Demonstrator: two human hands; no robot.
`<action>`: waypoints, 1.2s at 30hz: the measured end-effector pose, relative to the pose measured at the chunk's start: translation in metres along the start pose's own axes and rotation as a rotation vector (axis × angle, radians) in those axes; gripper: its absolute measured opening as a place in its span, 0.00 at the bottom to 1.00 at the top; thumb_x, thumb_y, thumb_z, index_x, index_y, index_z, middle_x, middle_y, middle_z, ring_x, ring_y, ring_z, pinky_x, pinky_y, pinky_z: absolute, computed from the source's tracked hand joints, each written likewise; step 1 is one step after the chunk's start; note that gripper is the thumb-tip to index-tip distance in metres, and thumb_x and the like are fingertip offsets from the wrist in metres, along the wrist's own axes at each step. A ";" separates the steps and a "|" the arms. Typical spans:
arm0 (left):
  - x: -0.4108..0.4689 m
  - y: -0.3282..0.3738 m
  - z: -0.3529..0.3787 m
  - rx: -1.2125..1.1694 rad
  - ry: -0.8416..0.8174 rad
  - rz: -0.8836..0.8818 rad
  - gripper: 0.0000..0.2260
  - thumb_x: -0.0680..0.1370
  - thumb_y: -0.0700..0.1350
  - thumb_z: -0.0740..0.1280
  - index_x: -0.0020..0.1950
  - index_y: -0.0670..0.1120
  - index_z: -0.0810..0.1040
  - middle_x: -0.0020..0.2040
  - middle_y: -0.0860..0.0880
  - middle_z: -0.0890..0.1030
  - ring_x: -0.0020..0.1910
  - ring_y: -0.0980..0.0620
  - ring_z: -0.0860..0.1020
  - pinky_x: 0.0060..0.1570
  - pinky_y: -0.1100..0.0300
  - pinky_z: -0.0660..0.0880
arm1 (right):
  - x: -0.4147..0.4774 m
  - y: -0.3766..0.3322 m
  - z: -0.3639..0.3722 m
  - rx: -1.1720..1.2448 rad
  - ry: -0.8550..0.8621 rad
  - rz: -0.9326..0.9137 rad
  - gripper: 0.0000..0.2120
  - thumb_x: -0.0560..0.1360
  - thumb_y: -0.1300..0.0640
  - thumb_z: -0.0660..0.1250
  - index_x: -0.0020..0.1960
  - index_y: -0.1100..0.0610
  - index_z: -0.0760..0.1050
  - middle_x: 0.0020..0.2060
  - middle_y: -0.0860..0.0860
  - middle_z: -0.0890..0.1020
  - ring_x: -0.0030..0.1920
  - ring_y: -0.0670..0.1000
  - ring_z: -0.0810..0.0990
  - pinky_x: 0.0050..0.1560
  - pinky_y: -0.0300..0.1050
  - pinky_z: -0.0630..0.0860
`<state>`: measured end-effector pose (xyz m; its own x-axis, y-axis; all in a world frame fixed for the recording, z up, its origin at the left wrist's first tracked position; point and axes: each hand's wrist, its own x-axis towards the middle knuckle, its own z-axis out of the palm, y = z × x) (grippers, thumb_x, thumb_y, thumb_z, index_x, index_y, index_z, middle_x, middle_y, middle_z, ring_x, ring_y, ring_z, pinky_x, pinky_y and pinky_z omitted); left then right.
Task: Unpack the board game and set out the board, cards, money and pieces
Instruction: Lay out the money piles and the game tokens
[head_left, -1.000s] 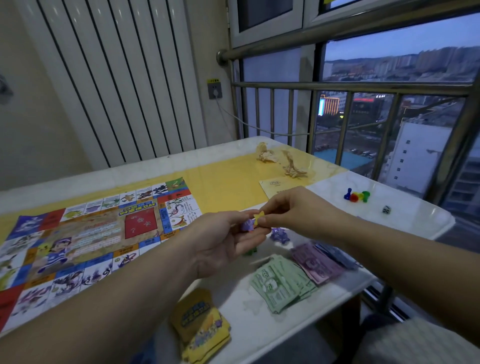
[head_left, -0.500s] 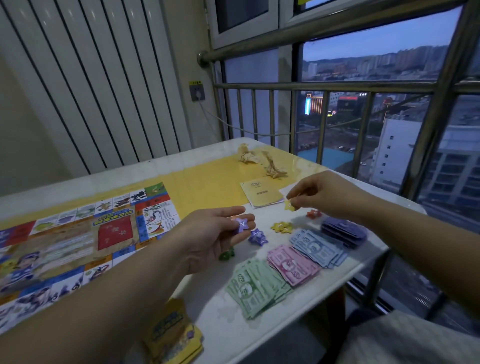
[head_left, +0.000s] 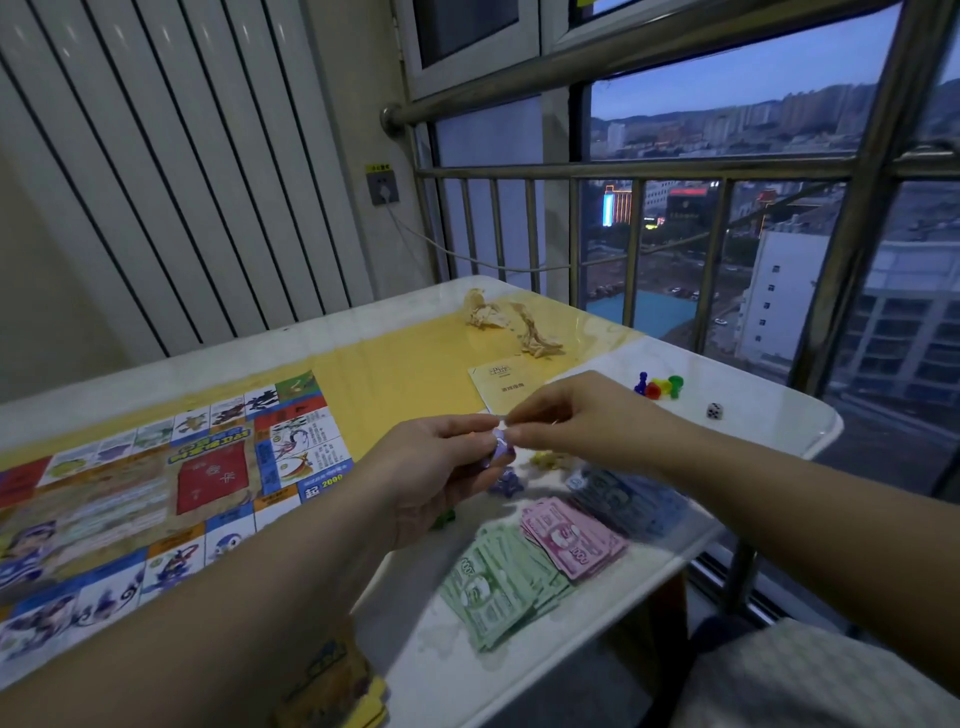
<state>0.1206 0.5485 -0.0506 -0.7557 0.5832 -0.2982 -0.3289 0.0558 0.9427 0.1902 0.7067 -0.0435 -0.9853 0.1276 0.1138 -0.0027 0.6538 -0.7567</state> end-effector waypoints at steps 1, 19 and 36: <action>0.001 0.001 0.002 -0.002 -0.004 -0.002 0.08 0.76 0.33 0.65 0.55 0.39 0.78 0.41 0.42 0.81 0.34 0.53 0.80 0.33 0.65 0.79 | -0.001 -0.002 0.003 -0.009 -0.007 -0.018 0.09 0.73 0.50 0.70 0.51 0.52 0.82 0.43 0.47 0.84 0.43 0.45 0.81 0.44 0.38 0.77; -0.012 0.002 -0.025 -0.226 0.030 -0.088 0.15 0.79 0.26 0.52 0.59 0.35 0.73 0.53 0.36 0.80 0.47 0.45 0.81 0.39 0.60 0.79 | 0.015 -0.002 0.027 -0.157 0.078 -0.016 0.15 0.75 0.48 0.67 0.59 0.52 0.79 0.53 0.46 0.81 0.39 0.35 0.73 0.38 0.27 0.68; -0.017 0.005 -0.038 -0.068 0.034 0.011 0.10 0.79 0.30 0.58 0.54 0.39 0.76 0.48 0.41 0.83 0.40 0.51 0.84 0.40 0.62 0.80 | 0.022 0.001 0.014 -0.027 0.041 0.064 0.06 0.72 0.56 0.72 0.49 0.55 0.82 0.35 0.45 0.82 0.33 0.37 0.78 0.34 0.28 0.73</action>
<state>0.1106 0.5076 -0.0467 -0.7780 0.5553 -0.2939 -0.3571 -0.0060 0.9341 0.1657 0.7003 -0.0508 -0.9754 0.1999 0.0931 0.0648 0.6636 -0.7453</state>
